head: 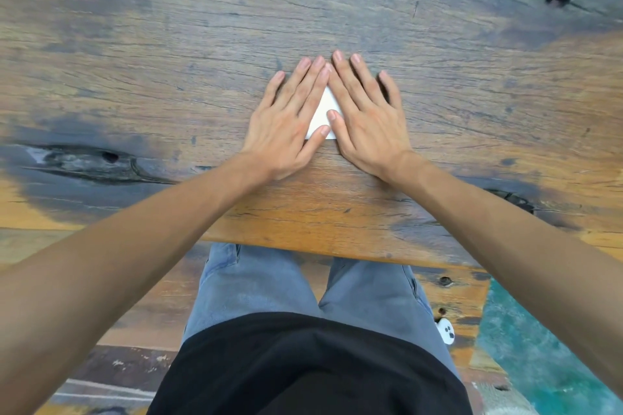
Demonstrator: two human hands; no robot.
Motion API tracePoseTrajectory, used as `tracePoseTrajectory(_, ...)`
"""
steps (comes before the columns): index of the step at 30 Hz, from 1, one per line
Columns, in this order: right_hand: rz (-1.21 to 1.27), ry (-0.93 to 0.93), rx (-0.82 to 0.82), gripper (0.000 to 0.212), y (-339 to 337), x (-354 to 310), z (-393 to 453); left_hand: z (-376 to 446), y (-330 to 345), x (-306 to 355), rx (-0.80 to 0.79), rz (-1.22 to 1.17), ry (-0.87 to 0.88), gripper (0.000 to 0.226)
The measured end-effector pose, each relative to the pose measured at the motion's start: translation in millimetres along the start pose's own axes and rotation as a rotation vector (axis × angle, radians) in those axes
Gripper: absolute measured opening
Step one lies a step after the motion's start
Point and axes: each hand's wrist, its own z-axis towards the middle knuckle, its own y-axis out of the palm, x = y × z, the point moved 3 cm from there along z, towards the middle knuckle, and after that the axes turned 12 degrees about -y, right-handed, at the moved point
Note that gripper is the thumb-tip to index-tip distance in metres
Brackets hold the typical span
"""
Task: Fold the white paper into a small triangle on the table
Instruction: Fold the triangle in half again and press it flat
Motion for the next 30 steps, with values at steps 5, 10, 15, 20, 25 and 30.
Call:
tracePoseTrajectory(5,-0.011,0.027,0.012,0.061,1,7,-26,0,0,-1,-0.019,0.017,-0.002,0.074)
tracePoseTrajectory(10,-0.042,0.072,0.016,0.059,5,14,-68,-1,-1,0,-0.011,0.013,-0.001,0.074)
tracePoseTrajectory(15,-0.084,0.107,-0.026,0.059,8,24,-111,0,0,1,-0.024,0.019,-0.002,0.073)
tracePoseTrajectory(20,-0.01,0.132,0.008,0.055,-4,24,-121,0,0,0,-0.024,0.026,-0.009,0.073)
tracePoseTrajectory(25,0.177,0.072,0.109,0.053,-24,4,-52,-1,0,0,-0.016,0.017,-0.002,0.073)
tracePoseTrajectory(30,0.179,0.037,0.046,0.056,-23,-9,5,-1,-1,-1,-0.018,0.021,-0.017,0.074)
